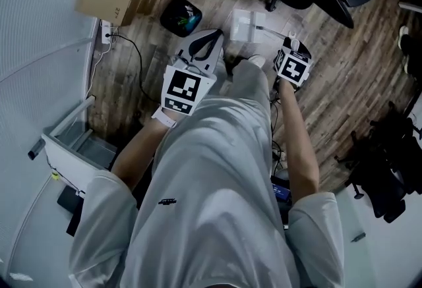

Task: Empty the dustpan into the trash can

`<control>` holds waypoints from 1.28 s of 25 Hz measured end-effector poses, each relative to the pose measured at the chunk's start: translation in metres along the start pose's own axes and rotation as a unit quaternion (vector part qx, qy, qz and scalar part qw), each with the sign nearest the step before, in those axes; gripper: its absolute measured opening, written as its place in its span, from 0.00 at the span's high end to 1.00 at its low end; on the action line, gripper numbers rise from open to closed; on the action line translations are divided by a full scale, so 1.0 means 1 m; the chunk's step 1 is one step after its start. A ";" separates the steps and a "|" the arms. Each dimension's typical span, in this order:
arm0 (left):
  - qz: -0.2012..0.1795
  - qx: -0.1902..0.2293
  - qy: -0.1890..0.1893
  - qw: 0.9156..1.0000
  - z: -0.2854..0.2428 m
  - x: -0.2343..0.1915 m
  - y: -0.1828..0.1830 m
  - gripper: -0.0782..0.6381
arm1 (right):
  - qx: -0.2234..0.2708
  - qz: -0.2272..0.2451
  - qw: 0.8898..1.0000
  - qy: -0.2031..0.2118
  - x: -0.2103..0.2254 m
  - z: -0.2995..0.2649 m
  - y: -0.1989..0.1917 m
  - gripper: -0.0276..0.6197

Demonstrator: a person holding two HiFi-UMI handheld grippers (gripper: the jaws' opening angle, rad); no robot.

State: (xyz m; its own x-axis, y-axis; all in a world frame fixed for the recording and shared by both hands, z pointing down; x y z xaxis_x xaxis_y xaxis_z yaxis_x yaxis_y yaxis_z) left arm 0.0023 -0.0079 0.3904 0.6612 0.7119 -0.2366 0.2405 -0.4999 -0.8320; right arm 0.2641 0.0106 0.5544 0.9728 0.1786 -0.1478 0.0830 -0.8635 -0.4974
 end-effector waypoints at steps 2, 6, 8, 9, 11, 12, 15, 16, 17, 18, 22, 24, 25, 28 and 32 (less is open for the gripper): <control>0.002 -0.001 0.001 1.000 0.000 -0.001 -0.001 0.88 | -0.003 -0.002 1.000 0.007 0.003 0.000 0.001 0.77; 0.003 -0.003 0.002 1.000 -0.003 -0.001 -0.001 0.88 | -0.007 -0.010 1.000 0.017 0.008 -0.001 0.000 0.76; 0.003 -0.003 0.001 1.000 -0.004 -0.001 -0.001 0.88 | -0.004 -0.013 1.000 0.025 0.009 -0.002 -0.001 0.76; 0.002 -0.003 0.000 1.000 -0.005 0.000 -0.001 0.88 | -0.004 -0.014 0.999 0.029 0.009 -0.002 -0.001 0.75; 0.001 -0.004 0.000 1.000 -0.004 0.001 0.000 0.88 | -0.002 -0.016 0.999 0.031 0.011 0.002 -0.001 0.71; 0.000 -0.004 -0.001 1.000 -0.004 0.002 0.000 0.88 | 0.000 -0.017 0.999 0.030 0.012 0.003 -0.001 0.70; -0.003 -0.005 -0.004 1.000 -0.006 0.003 0.001 0.88 | 0.004 -0.020 0.999 0.033 0.015 0.006 0.001 0.69; -0.004 -0.005 -0.005 1.000 -0.006 0.004 0.001 0.88 | 0.006 -0.021 0.999 0.035 0.016 0.008 0.002 0.69; -0.005 -0.005 -0.005 1.000 -0.007 0.004 0.001 0.88 | 0.010 -0.021 0.999 0.036 0.016 0.010 0.004 0.69; -0.007 -0.004 -0.006 1.000 -0.007 0.005 0.002 0.88 | 0.016 -0.022 0.999 0.037 0.017 0.013 0.006 0.69; -0.009 0.001 -0.008 1.000 -0.006 0.007 0.007 0.88 | 0.044 -0.016 0.998 0.045 0.017 0.033 0.021 0.69; -0.010 0.004 -0.007 1.000 -0.005 0.008 0.008 0.88 | 0.059 -0.012 0.997 0.049 0.016 0.043 0.029 0.69; -0.010 0.006 -0.007 1.000 -0.004 0.008 0.009 0.88 | 0.065 -0.011 0.996 0.052 0.017 0.048 0.032 0.69; -0.009 0.013 -0.008 1.000 -0.001 0.009 0.014 0.88 | 0.085 -0.011 0.995 0.059 0.018 0.065 0.044 0.69; -0.010 0.023 -0.008 1.000 0.004 0.011 0.022 0.88 | 0.115 -0.005 0.991 0.069 0.017 0.088 0.060 0.69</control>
State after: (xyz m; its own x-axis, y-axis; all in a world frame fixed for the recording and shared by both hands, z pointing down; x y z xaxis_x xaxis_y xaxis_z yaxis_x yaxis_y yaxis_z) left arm 0.0116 -0.0092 0.3680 0.6452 0.7297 -0.2264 0.2207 -0.4618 -0.8591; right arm 0.2667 0.0034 0.4466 0.9937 0.1076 -0.0317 0.0572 -0.7293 -0.6818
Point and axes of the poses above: the fingertips, and each gripper's own axes: z backward along the fingers, x to its right, y out of its top, the point moved 4 cm from there along z, backward along the fingers, and after that the axes turned 8 degrees about -y, right-handed, at the moved point
